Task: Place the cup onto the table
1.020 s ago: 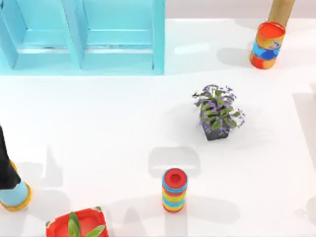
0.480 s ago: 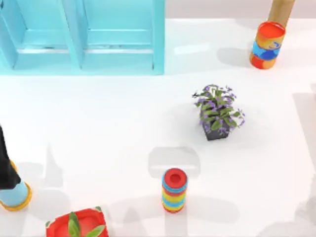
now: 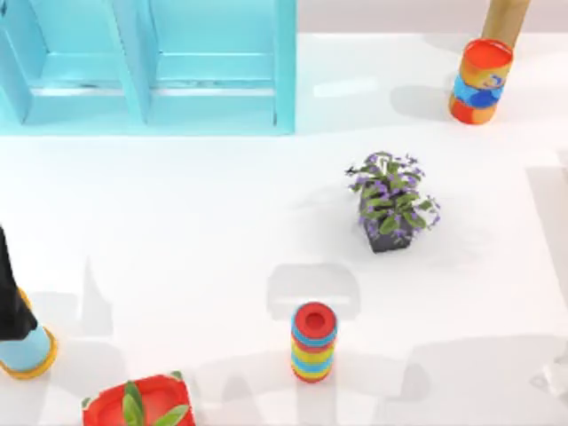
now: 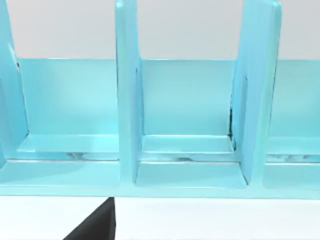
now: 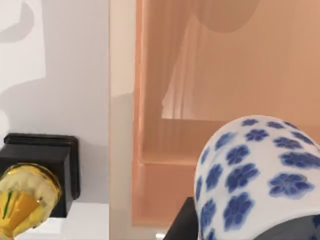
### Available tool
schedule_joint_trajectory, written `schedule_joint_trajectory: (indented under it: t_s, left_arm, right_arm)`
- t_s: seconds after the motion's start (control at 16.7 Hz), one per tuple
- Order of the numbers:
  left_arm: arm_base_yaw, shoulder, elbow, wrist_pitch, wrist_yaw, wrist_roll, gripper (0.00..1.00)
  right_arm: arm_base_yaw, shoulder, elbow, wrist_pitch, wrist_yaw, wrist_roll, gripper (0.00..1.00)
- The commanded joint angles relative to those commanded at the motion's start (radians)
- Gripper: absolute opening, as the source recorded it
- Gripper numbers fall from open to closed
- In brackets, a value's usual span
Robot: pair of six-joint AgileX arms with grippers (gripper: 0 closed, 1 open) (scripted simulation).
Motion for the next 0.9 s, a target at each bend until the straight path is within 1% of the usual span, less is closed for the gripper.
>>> schedule_joint_trajectory:
  t_s: [0.18,0.54,0.72,0.9]
  left_arm:
    - [0.0,0.0,0.0,0.0,0.0,0.0,1.0]
    - [0.0,0.0,0.0,0.0,0.0,0.0,1.0]
    - [0.0,0.0,0.0,0.0,0.0,0.0,1.0]
    - [0.0,0.0,0.0,0.0,0.0,0.0,1.0]
  right_arm:
    - [0.003,-0.042,0.001,-0.059,0.006,0.056,0.0]
    - [0.01,-0.028,0.011,-0.062,0.004,0.071,0.0]
    - [0.084,0.049,0.108,-0.082,-0.002,0.16,0.0]
    - [0.221,0.193,0.3,-0.123,-0.003,0.316,0.0]
